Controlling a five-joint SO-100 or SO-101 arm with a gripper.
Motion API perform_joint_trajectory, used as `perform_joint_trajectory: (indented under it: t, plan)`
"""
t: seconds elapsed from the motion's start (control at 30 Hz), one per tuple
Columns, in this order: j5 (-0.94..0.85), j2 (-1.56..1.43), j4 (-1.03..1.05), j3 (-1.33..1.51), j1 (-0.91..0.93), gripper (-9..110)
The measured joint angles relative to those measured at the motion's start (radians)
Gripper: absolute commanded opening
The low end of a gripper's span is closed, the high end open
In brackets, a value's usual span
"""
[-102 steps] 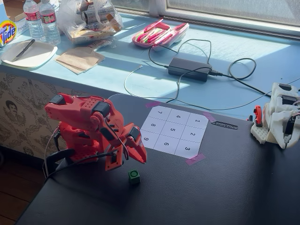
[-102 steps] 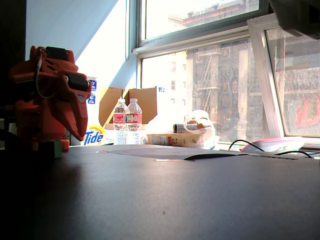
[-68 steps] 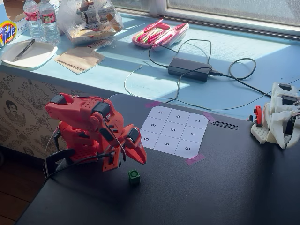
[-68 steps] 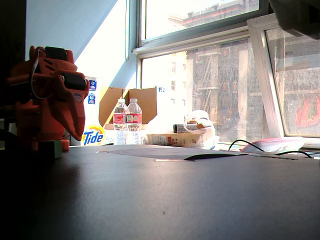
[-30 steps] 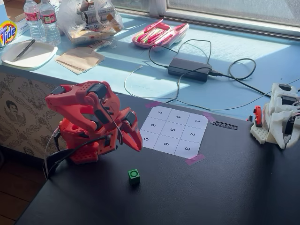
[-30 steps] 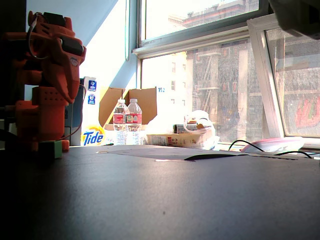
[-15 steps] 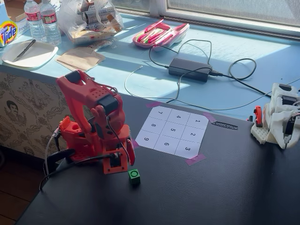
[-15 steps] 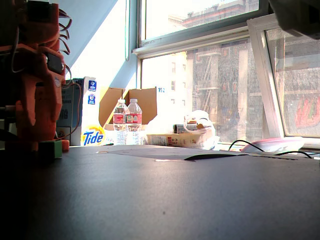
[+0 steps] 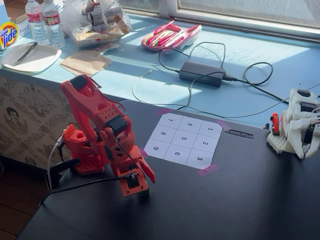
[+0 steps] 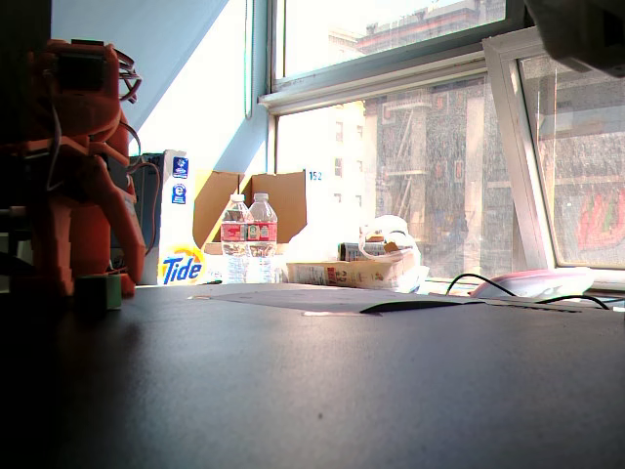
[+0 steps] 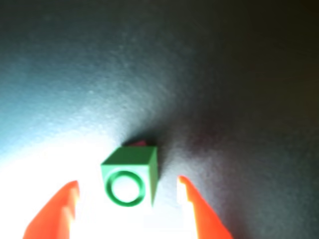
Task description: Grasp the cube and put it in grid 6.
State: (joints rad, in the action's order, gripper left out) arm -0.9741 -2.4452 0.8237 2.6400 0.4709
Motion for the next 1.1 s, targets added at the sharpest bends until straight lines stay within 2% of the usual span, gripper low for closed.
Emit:
perform_joint_trajectory:
  t: [0.07,0.4,0.53,0.67,0.83,1.1]
  plan:
    - [-0.003,0.0,0.0,0.0,-0.006,0]
    - [0.052,-0.222,0.018,0.031,-0.069,0]
    - [0.126,-0.417,0.077,0.031,-0.213,0]
    - [0.183,-0.537,0.058,0.057,-0.468,0]
    - [0.199,-0.439,-0.08,0.081,-0.693,0]
    - [0.189,-0.095,-0.175,-0.003,-0.865,0]
